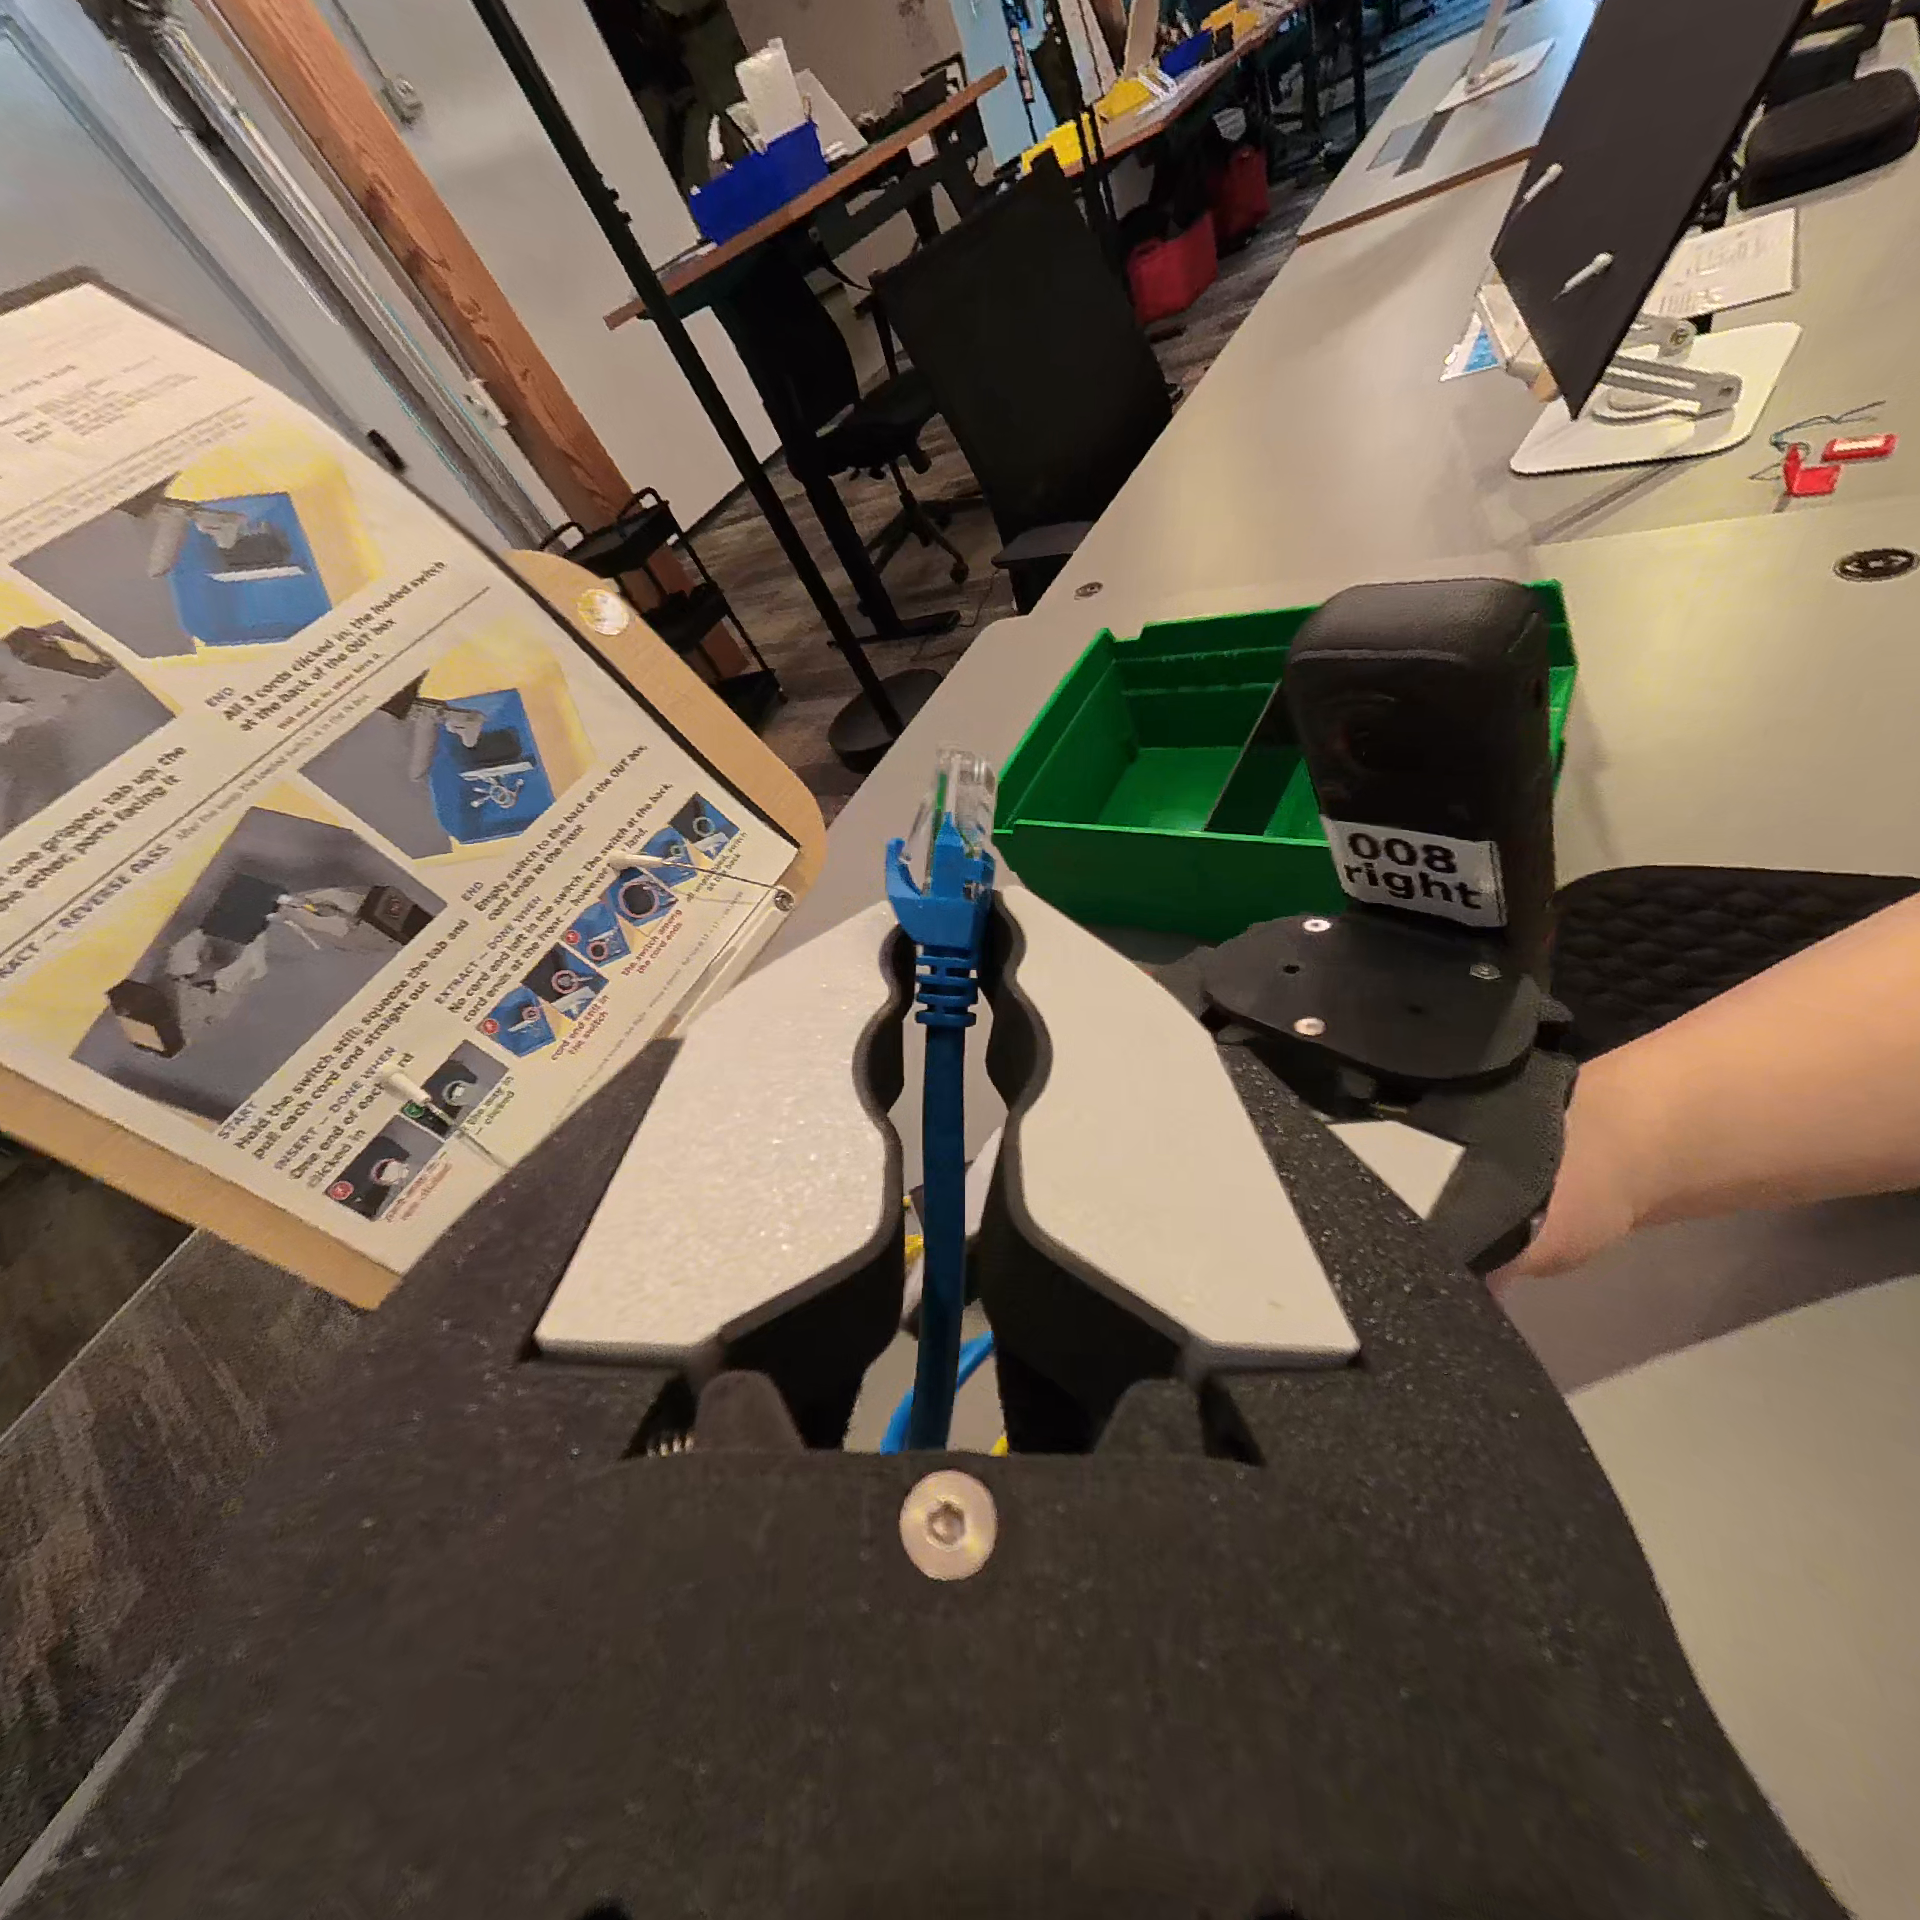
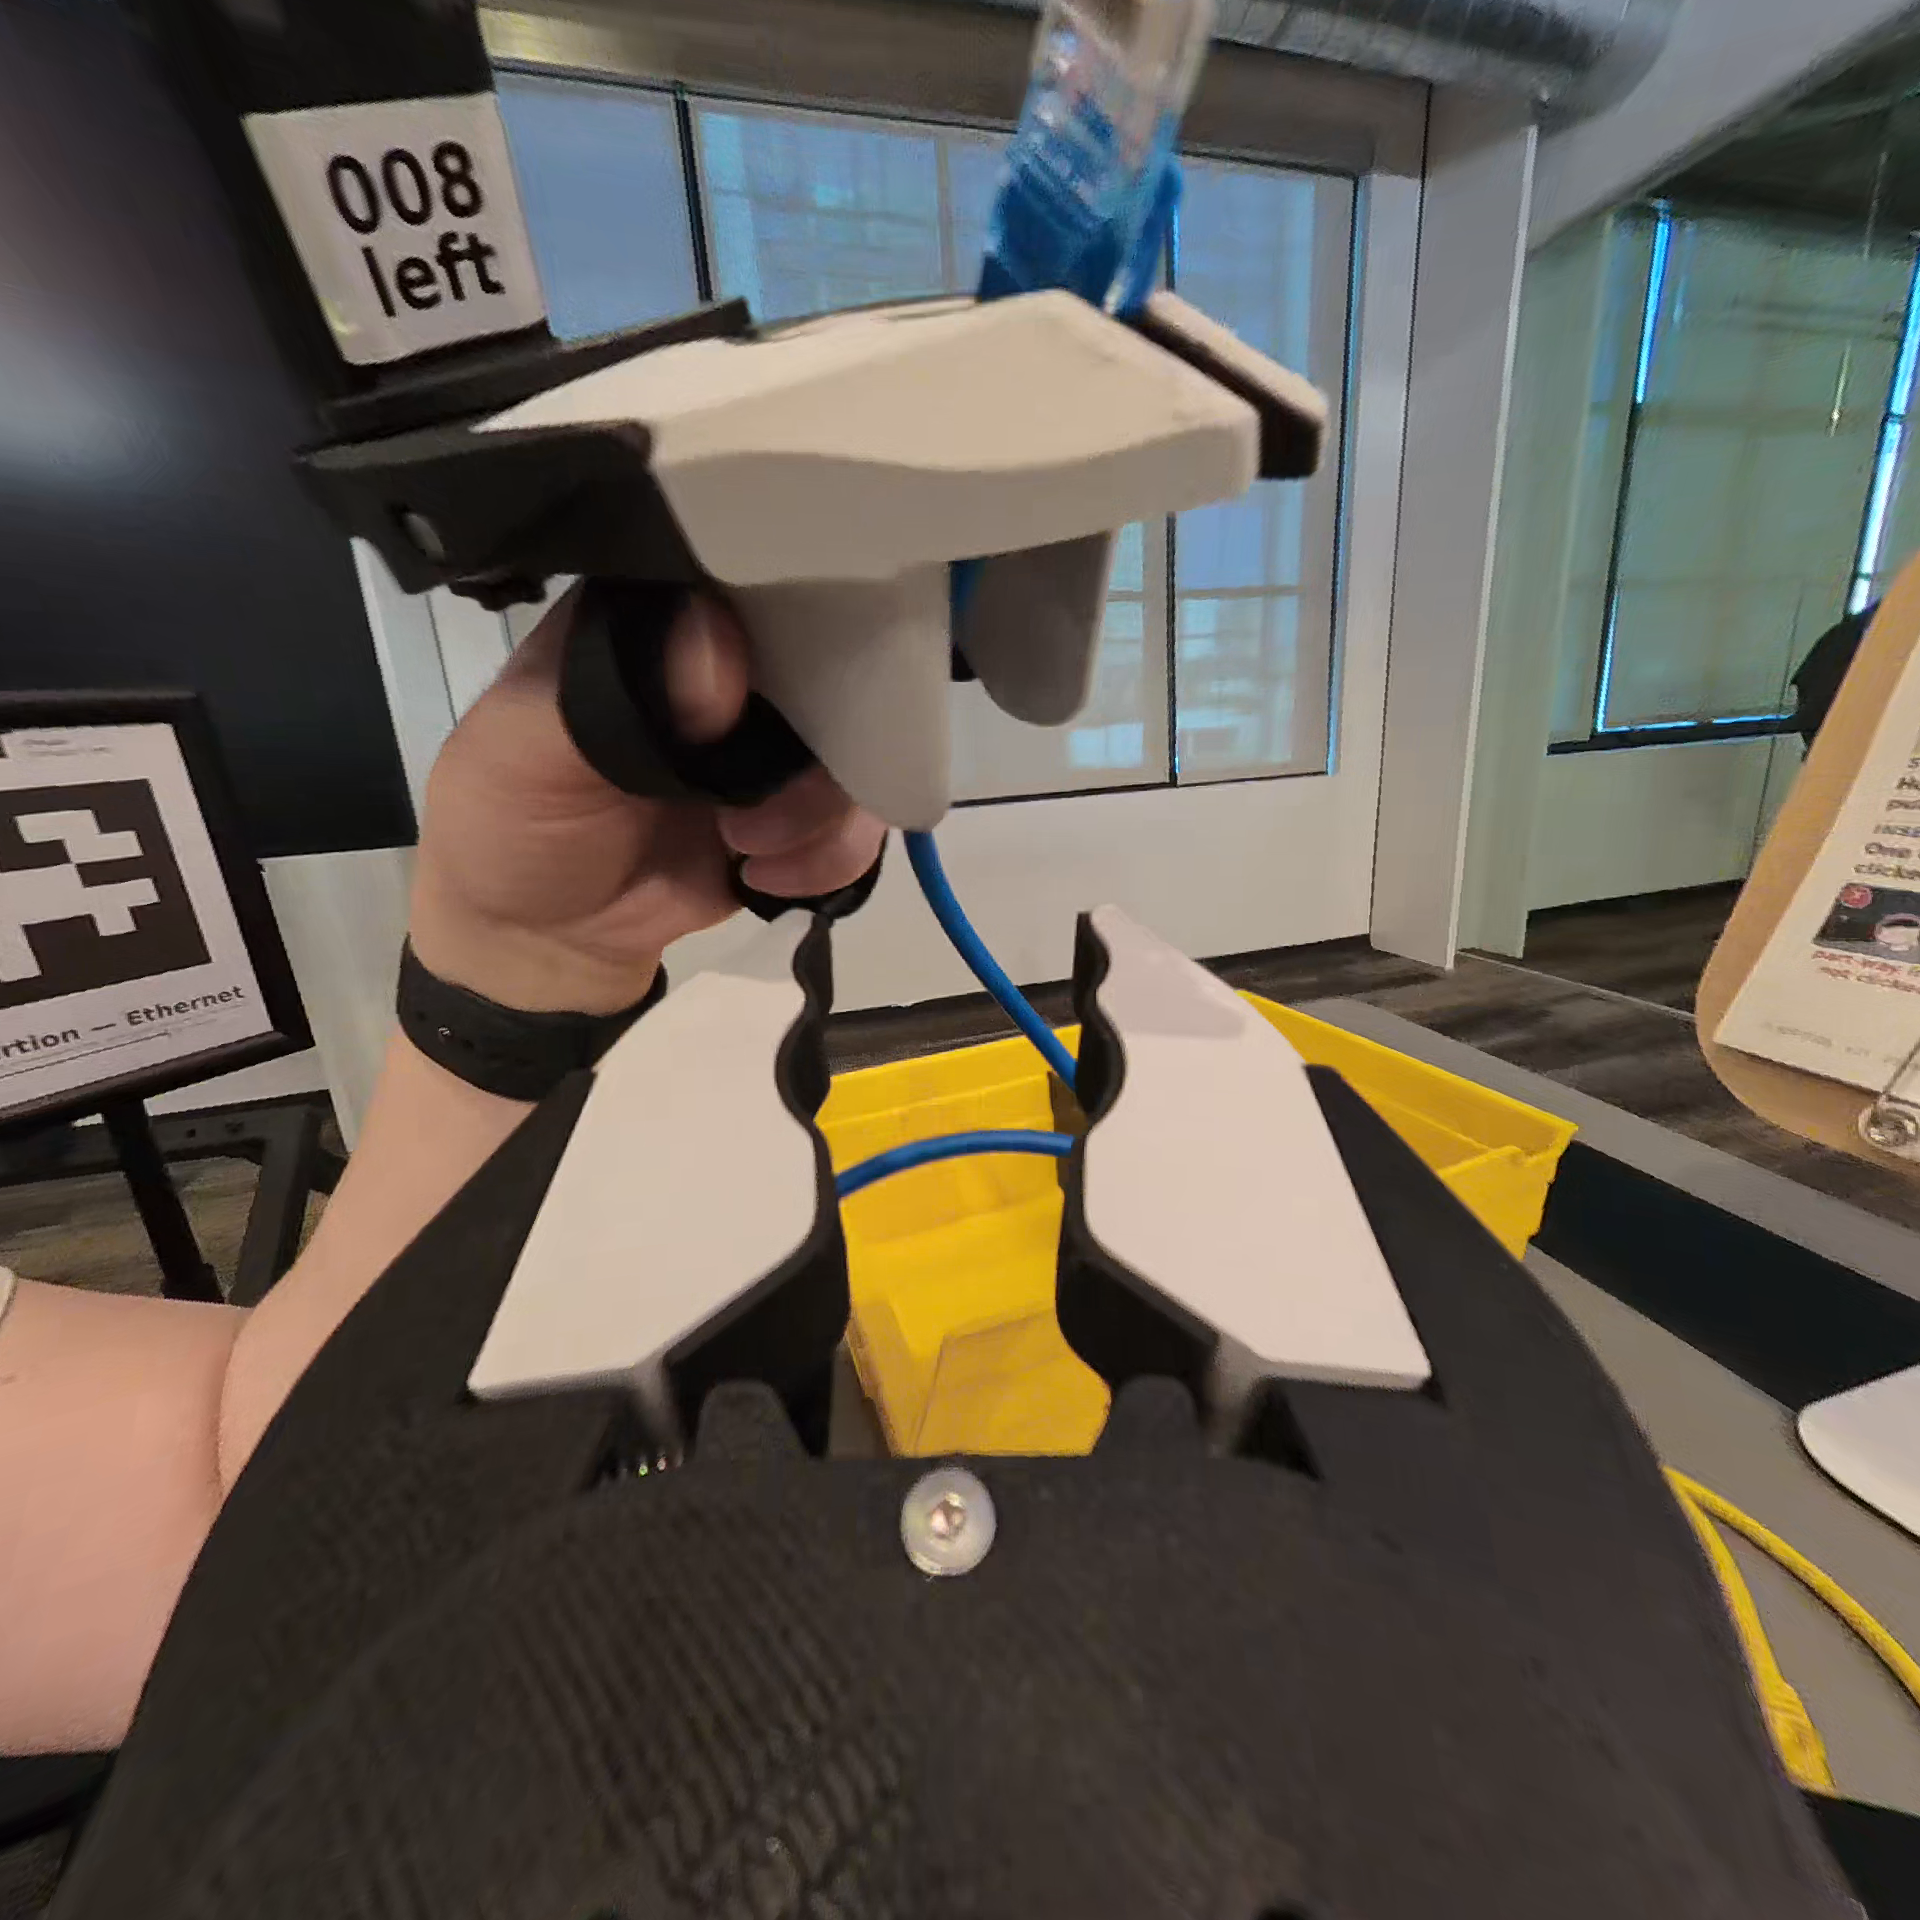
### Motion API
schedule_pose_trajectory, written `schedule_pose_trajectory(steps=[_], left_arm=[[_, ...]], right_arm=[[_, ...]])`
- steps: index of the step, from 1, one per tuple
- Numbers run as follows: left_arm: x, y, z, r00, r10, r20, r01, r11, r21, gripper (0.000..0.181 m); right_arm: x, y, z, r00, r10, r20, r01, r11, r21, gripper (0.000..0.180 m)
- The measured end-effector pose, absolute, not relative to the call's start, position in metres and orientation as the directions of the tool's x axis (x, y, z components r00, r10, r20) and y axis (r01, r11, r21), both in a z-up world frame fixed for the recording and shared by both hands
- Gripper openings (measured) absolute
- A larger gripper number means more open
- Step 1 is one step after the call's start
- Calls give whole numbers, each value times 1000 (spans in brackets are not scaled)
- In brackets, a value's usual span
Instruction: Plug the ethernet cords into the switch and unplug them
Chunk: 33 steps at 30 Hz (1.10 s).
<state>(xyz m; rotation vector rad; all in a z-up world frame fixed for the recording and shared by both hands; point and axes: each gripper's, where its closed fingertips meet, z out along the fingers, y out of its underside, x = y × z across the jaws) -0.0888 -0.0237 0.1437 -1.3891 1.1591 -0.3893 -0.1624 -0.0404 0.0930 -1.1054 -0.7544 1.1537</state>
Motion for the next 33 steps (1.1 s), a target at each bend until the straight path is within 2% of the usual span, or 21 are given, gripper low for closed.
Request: schedule_pose_trajectory(steps=[5,12,13,14,16,18,21,24,27,30,33], left_arm=[[-68,-45,135,325,-864,-385,-401,243,-883,10],[-61,-74,144,174,-937,-303,-287,245,-926,10],[-61,-76,146,164,-944,-286,-268,236,-934,10],[-62,-78,148,142,-951,-273,-250,233,-940,10],[-62,-84,152,105,-963,-249,-209,223,-952,10],[-65,-83,155,103,-966,-239,-180,218,-959,10],[-70,-71,152,158,-960,-231,-199,199,-960,16],[-80,-59,153,241,-952,-190,-218,138,-966,35],[-92,-46,152,361,-902,-237,-274,140,-952,51],[-98,-34,143,469,-803,-367,-417,165,-894,56],[-87,-34,130,443,-745,-498,-545,217,-810,67]], right_arm=[[-149,-33,101,245,962,-117,-401,-10,-916,46],[-140,-48,109,151,986,74,-312,118,-943,38],[-139,-49,110,143,986,91,-294,130,-947,32],[-138,-55,109,108,986,126,-273,151,-950,16],[-136,-61,109,112,970,214,-229,235,-945,10],[-134,-59,108,171,927,334,-137,358,-924,8],[-123,-35,102,314,816,485,107,477,-872,7],[-100,-7,100,425,615,664,357,561,-747,7],[-78,16,99,443,395,805,587,550,-594,7],[-73,20,103,450,310,837,634,549,-544,7],[-69,23,106,469,280,838,649,534,-542,7]])
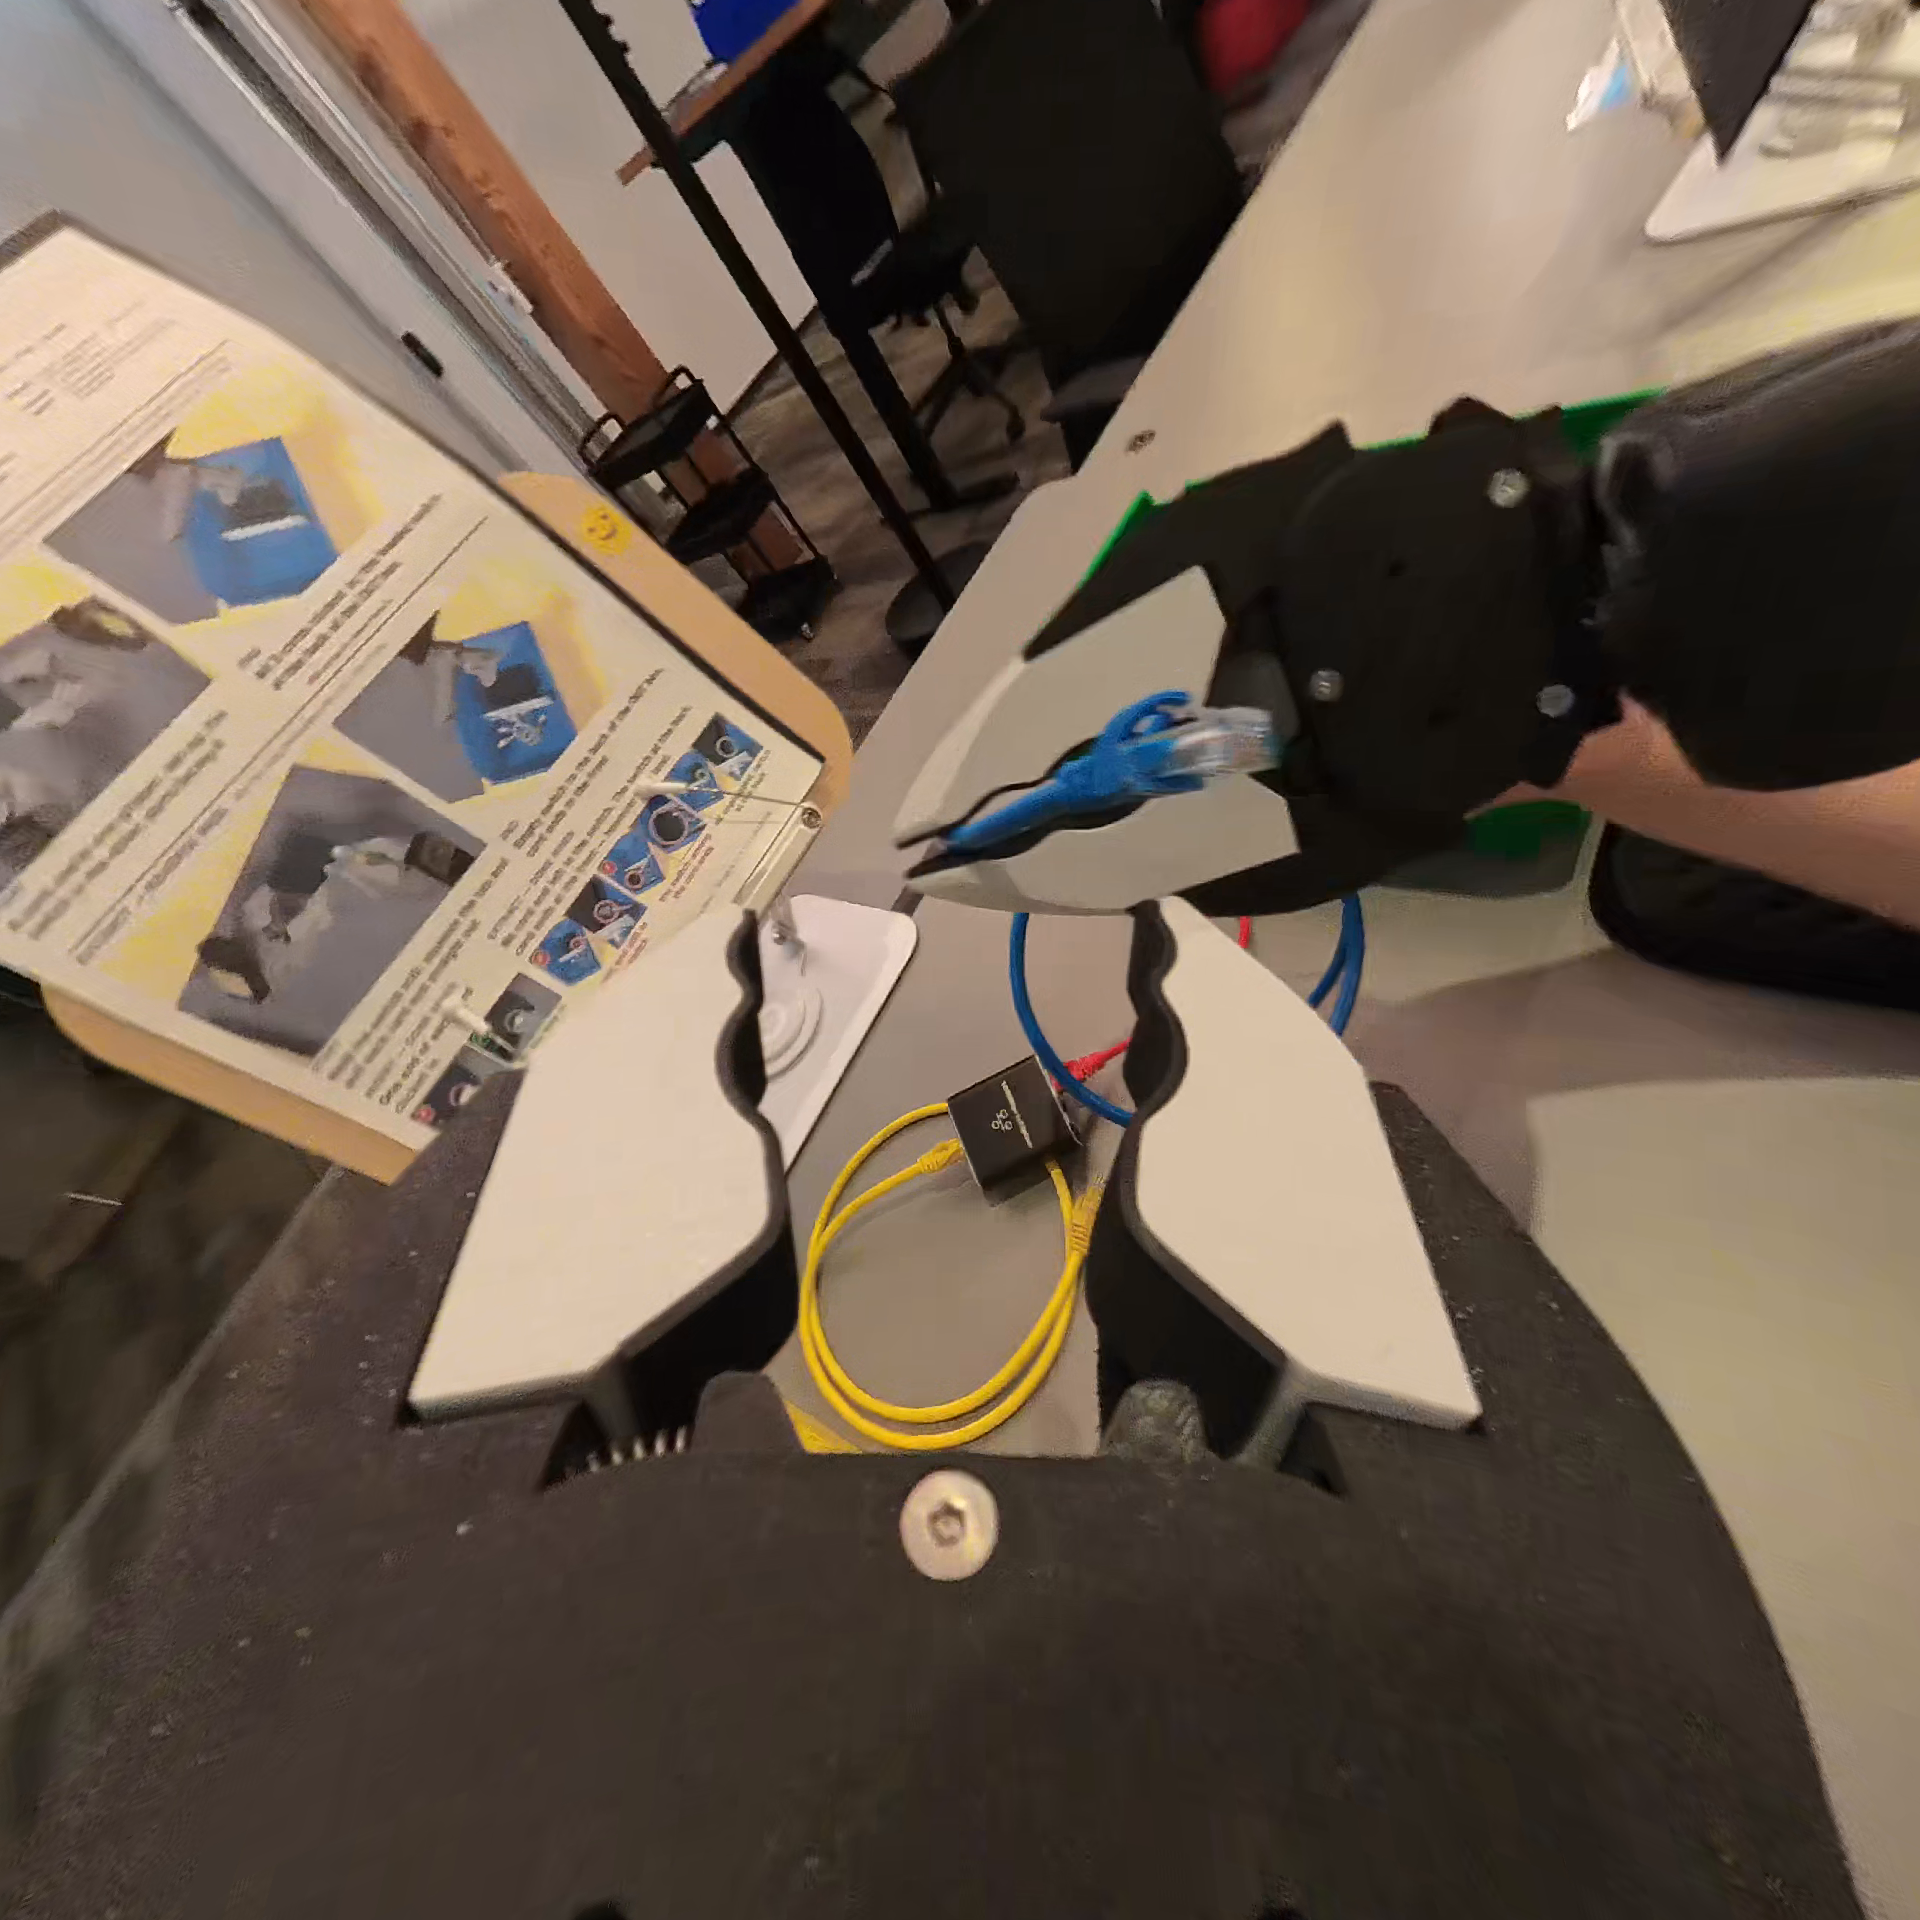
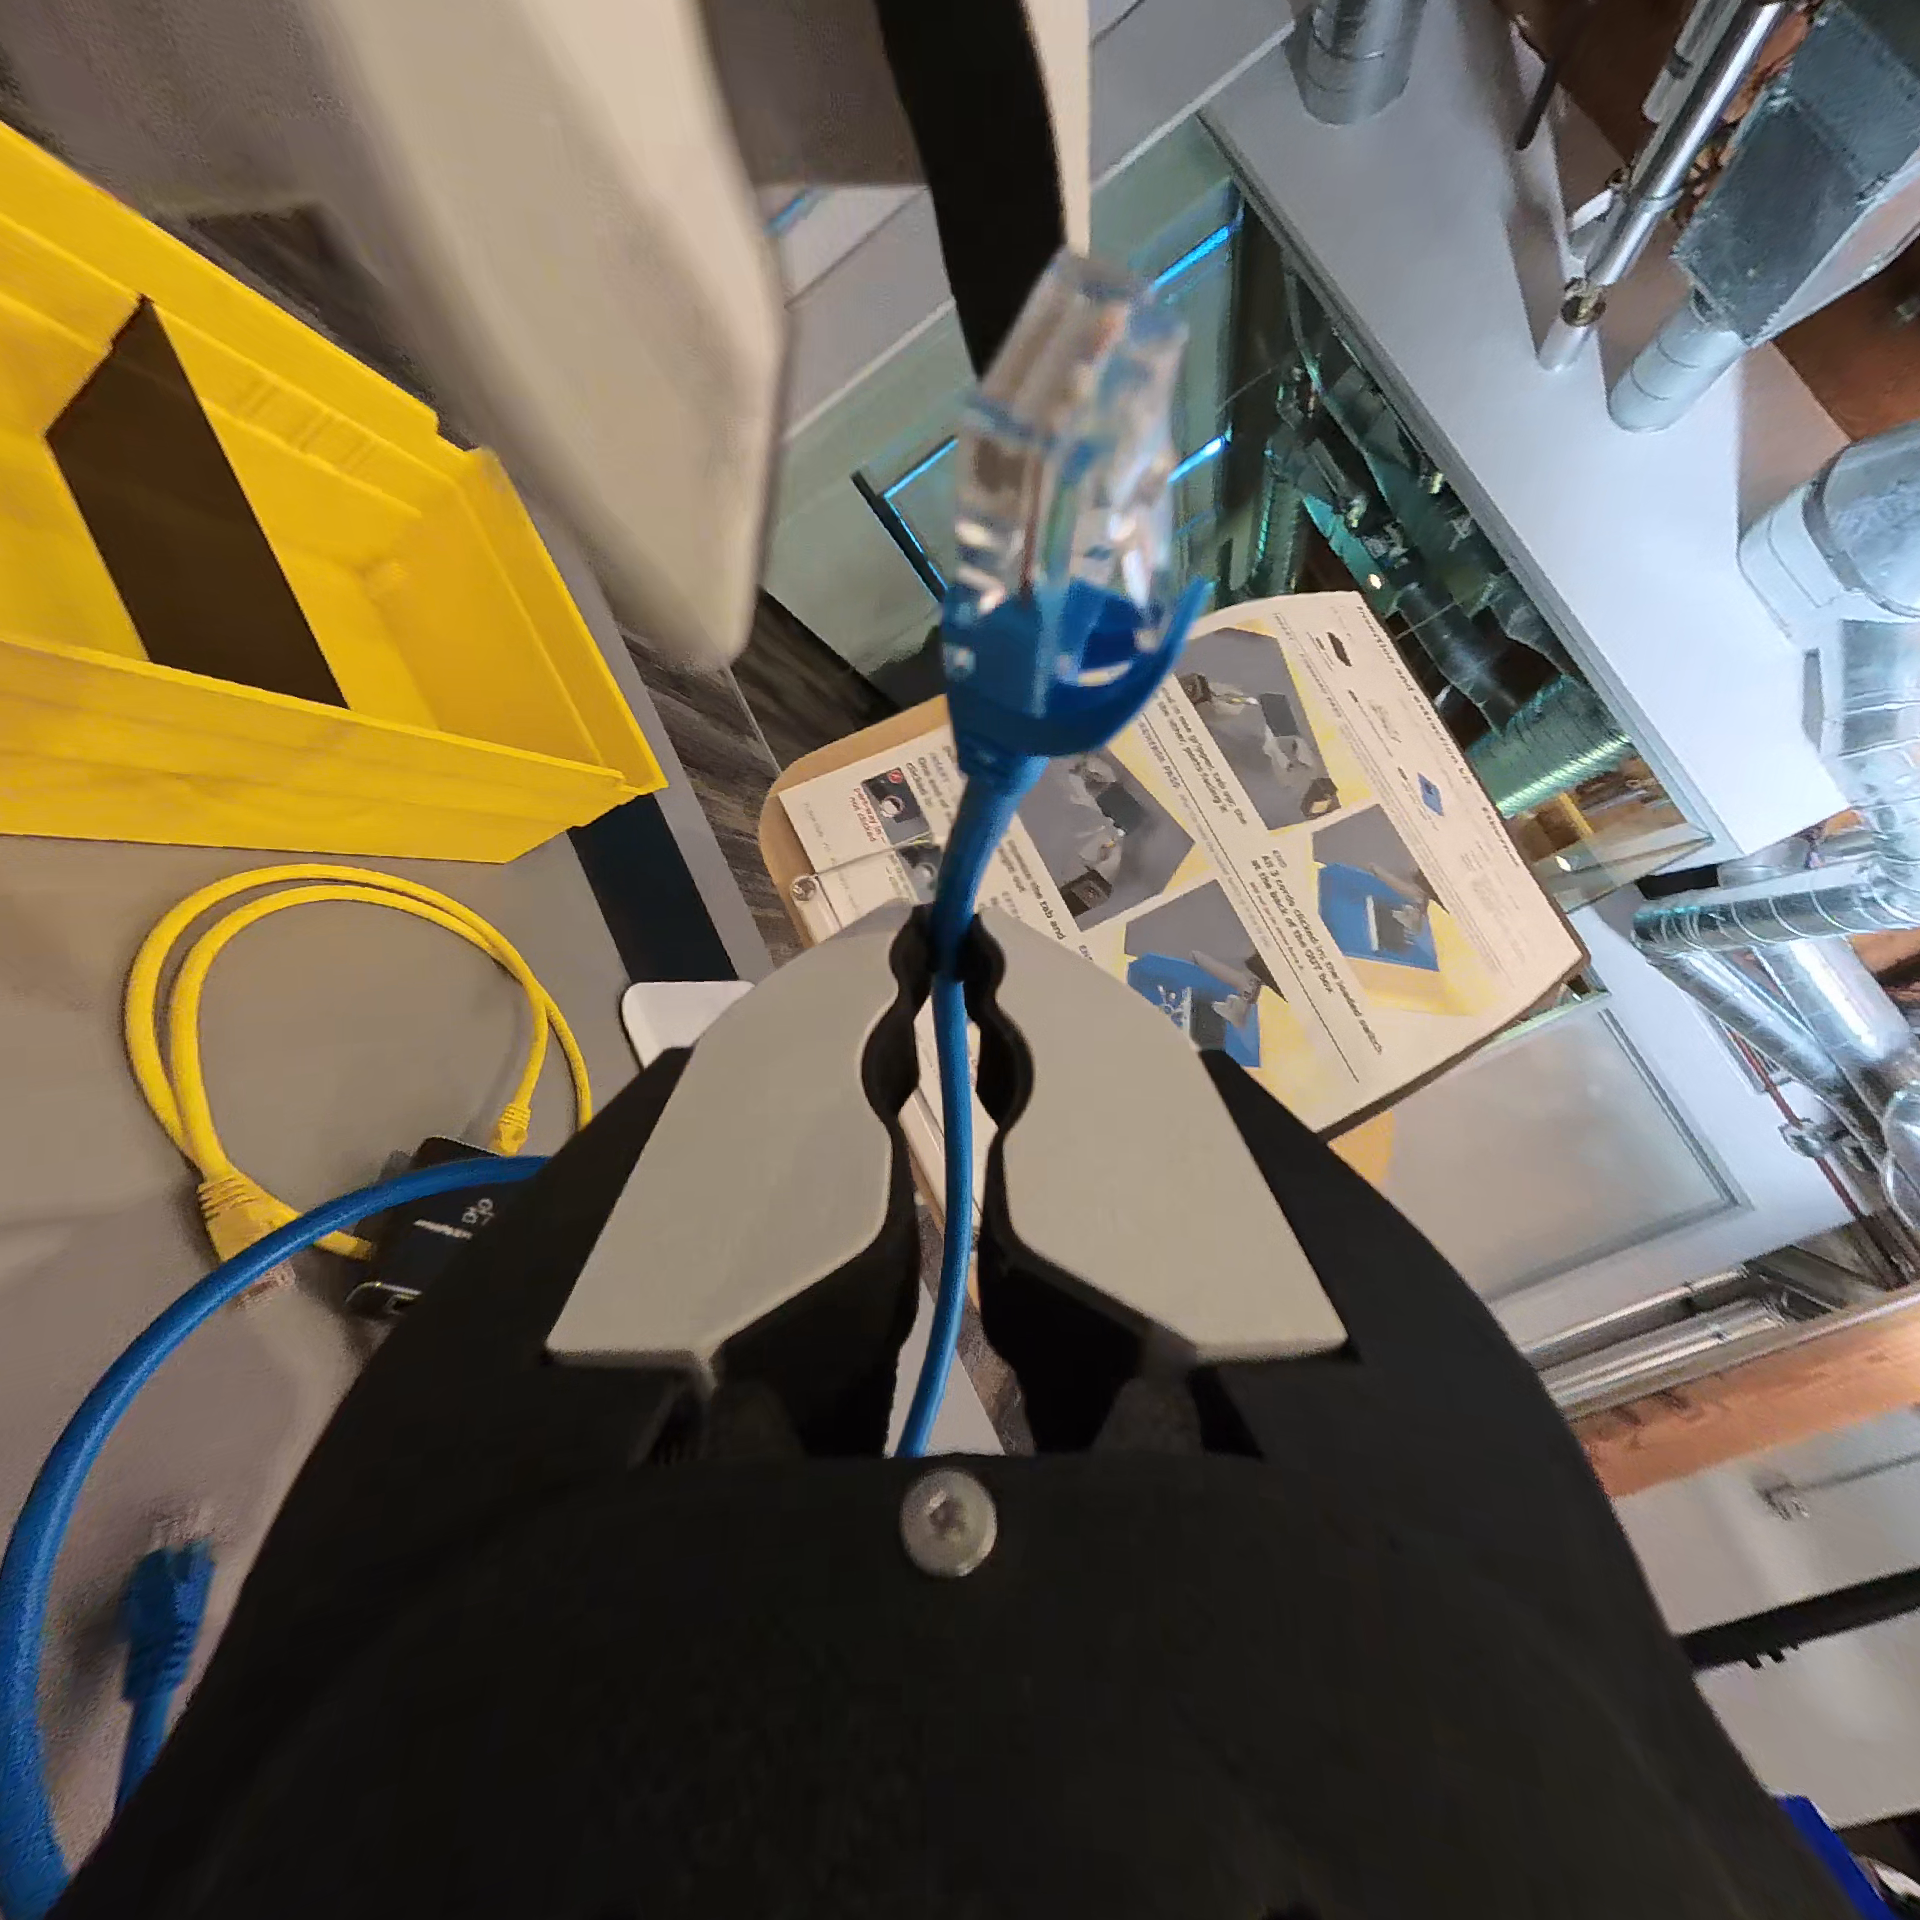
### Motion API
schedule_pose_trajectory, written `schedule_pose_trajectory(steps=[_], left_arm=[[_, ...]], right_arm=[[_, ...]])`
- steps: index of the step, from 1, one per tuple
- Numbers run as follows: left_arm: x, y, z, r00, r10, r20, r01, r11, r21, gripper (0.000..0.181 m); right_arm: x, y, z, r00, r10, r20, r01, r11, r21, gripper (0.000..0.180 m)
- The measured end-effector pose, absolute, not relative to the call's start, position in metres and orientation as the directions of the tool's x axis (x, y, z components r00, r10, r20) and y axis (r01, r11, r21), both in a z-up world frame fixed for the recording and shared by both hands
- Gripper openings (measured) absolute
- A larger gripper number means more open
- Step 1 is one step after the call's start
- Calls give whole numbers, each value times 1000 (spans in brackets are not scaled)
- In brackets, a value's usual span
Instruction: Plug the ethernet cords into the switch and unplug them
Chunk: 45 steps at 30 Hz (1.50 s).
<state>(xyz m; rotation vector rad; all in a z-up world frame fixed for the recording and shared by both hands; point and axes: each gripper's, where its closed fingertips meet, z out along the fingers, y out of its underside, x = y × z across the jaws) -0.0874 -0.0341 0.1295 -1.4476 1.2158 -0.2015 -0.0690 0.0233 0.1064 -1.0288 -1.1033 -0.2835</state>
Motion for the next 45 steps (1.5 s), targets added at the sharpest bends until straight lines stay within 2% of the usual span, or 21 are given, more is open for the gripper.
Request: schedule_pose_trajectory(steps=[2,7,9,13,16,21,23,27,28,30,35,38,41,43,45], left_arm=[[-73,-39,127,404,-734,-546,-562,272,-781,68],[-52,-41,137,420,-677,-605,-506,379,-775,42],[-50,-40,139,436,-659,-613,-498,391,-774,32],[-43,-41,131,422,-681,-599,-511,368,-777,31],[-46,-33,138,482,-625,-614,-503,377,-778,14],[-50,-34,143,489,-636,-596,-475,379,-794,12],[-54,-35,146,489,-675,-553,-444,353,-824,12],[-69,-29,152,487,-754,-441,-360,286,-888,11],[-73,-28,153,479,-773,-416,-342,272,-899,11],[-80,-29,156,447,-826,-345,-279,237,-930,11],[-86,-56,171,280,-938,-203,-115,177,-977,11],[-80,-85,181,139,-973,-183,-38,179,-983,11],[-74,-108,191,32,-985,-171,51,172,-984,11],[-70,-113,195,5,-985,-175,97,175,-980,11],[-66,-109,195,18,-985,-169,108,170,-979,11]], right_arm=[[-66,24,110,492,269,828,647,524,-554,7],[-59,24,119,526,226,820,662,496,-561,7],[-56,26,121,528,199,826,685,475,-552,7],[-52,29,122,523,143,841,730,434,-528,7],[-51,30,122,503,98,859,766,410,-495,7],[-53,27,124,494,94,865,773,408,-486,7],[-57,24,122,501,154,851,744,426,-515,10],[-73,7,112,473,422,773,634,445,-632,17],[-76,0,108,452,515,729,600,429,-675,26],[-78,-22,111,392,672,629,496,421,-759,29],[-32,-49,177,427,813,396,1,438,-899,23],[-1,-29,188,491,822,289,-176,418,-891,21],[-10,-7,160,521,766,376,-81,483,-872,21],[-40,-17,140,444,757,479,-61,558,-827,23],[-70,-50,139,320,805,499,-215,575,-789,23]])
